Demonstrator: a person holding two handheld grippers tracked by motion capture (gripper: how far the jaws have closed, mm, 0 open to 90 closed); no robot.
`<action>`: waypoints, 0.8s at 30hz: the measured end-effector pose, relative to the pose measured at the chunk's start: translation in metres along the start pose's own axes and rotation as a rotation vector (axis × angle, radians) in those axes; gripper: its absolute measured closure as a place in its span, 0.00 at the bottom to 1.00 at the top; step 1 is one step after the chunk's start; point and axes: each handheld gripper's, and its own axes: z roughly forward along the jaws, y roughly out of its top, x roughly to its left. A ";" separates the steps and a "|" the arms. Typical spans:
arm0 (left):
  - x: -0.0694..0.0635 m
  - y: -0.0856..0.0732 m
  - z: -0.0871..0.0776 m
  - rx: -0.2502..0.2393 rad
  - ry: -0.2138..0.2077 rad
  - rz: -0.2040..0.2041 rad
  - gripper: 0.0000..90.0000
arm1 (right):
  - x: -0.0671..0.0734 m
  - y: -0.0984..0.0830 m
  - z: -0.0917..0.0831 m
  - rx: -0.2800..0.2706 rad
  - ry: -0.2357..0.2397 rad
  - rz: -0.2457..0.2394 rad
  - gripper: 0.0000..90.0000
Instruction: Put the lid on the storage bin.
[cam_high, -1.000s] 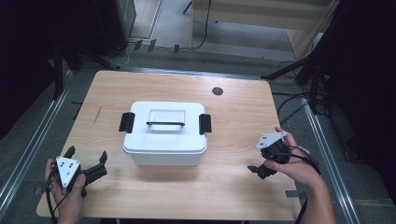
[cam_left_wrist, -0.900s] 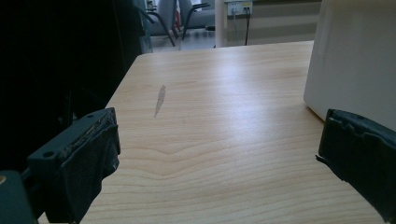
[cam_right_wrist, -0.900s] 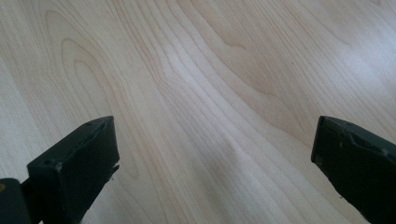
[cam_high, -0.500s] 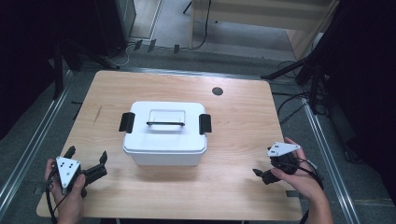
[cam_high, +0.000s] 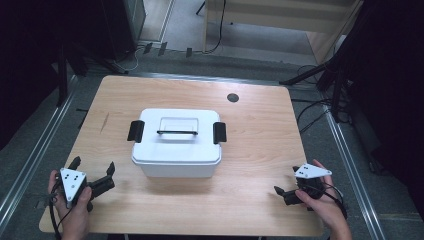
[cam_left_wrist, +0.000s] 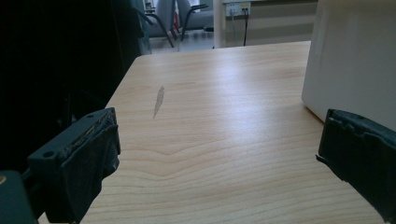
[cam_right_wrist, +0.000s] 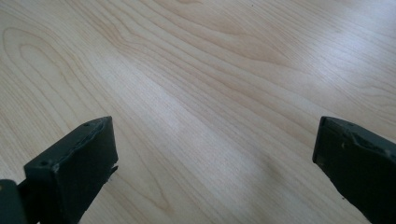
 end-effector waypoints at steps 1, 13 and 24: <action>0.000 0.000 0.000 0.000 0.001 0.000 0.00 | 0.000 -0.002 0.000 -0.012 -0.004 0.003 0.00; -0.001 0.000 0.000 -0.001 0.005 0.003 0.00 | 0.003 -0.021 -0.007 -0.092 -0.056 0.064 0.00; -0.001 0.000 0.000 0.000 0.004 0.009 0.00 | 0.004 -0.032 -0.010 -0.157 -0.115 0.114 0.00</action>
